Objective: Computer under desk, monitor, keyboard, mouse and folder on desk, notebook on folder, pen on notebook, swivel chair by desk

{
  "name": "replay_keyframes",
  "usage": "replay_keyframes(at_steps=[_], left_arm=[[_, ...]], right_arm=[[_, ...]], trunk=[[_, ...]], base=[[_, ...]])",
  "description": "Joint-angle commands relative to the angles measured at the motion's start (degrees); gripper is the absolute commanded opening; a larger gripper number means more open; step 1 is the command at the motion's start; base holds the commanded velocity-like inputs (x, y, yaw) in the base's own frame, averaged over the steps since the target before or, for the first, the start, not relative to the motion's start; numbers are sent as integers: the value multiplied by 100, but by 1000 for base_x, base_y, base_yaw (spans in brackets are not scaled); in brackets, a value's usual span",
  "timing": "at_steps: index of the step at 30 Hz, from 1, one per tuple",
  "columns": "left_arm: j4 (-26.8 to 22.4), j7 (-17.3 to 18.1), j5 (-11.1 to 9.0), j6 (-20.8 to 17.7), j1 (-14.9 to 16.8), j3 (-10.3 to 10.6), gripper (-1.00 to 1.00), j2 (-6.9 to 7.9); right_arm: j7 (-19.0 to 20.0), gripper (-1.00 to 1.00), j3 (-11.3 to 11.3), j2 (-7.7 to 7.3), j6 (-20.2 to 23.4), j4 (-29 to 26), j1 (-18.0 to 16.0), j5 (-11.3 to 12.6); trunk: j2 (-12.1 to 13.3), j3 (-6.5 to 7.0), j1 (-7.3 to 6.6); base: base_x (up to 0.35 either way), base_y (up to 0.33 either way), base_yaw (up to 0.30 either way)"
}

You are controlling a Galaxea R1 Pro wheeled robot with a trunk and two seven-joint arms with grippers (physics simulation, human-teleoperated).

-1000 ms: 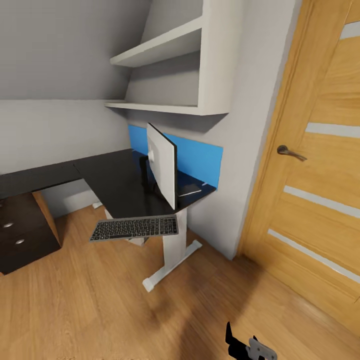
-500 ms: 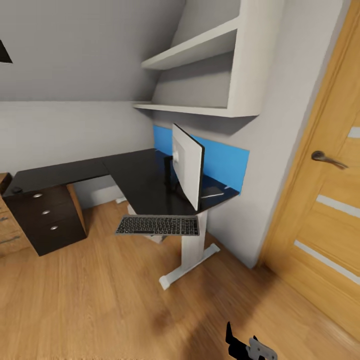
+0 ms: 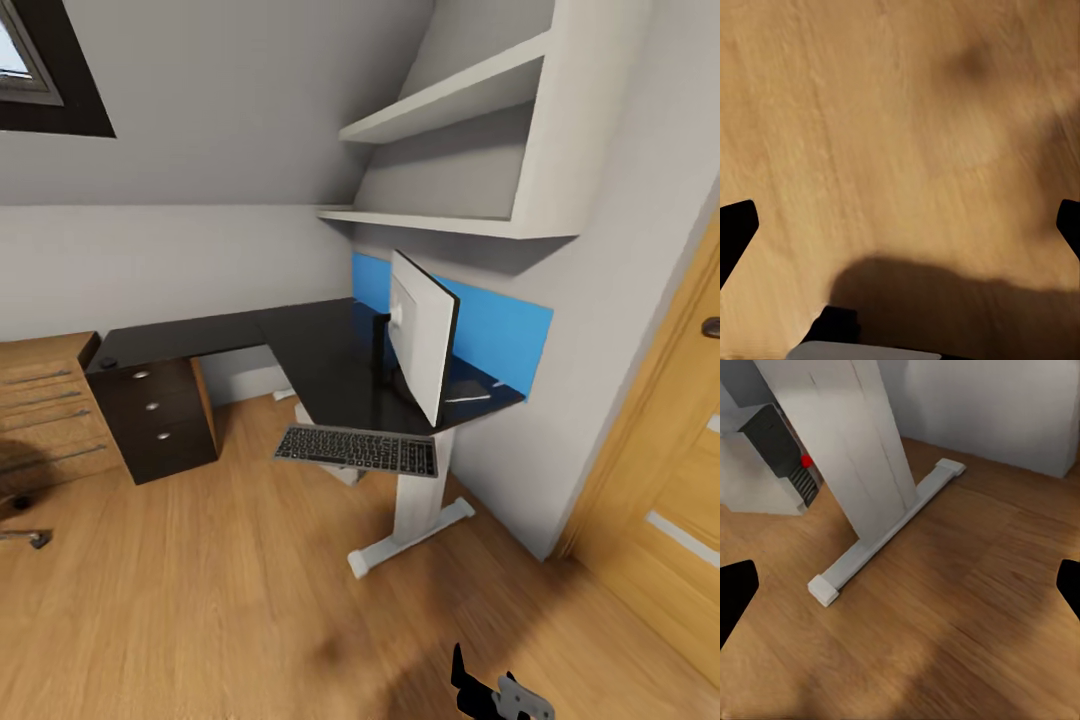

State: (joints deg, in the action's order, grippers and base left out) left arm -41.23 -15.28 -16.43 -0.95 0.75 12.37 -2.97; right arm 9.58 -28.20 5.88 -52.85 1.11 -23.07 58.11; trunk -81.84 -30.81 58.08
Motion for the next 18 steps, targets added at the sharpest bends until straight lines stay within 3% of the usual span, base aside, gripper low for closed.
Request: replay_keyframes(at_steps=[1,8,18], left_arm=[[-8,-45,-48,-10,4,28,100,5],[-8,-45,-49,-10,4,28,100,5],[-8,-45,-53,-10,4,28,100,7]], right_arm=[[51,100,-19,1,-16,12,-5,61],[57,100,-14,-10,10,18,-5,64],[53,100,-13,-12,29,21,-5,78]], trunk=[[-3,-3,-1],[-3,5,-1],[-3,6,-1]], base=[[-100,-240,290],[-124,-263,201],[-112,-204,12]])
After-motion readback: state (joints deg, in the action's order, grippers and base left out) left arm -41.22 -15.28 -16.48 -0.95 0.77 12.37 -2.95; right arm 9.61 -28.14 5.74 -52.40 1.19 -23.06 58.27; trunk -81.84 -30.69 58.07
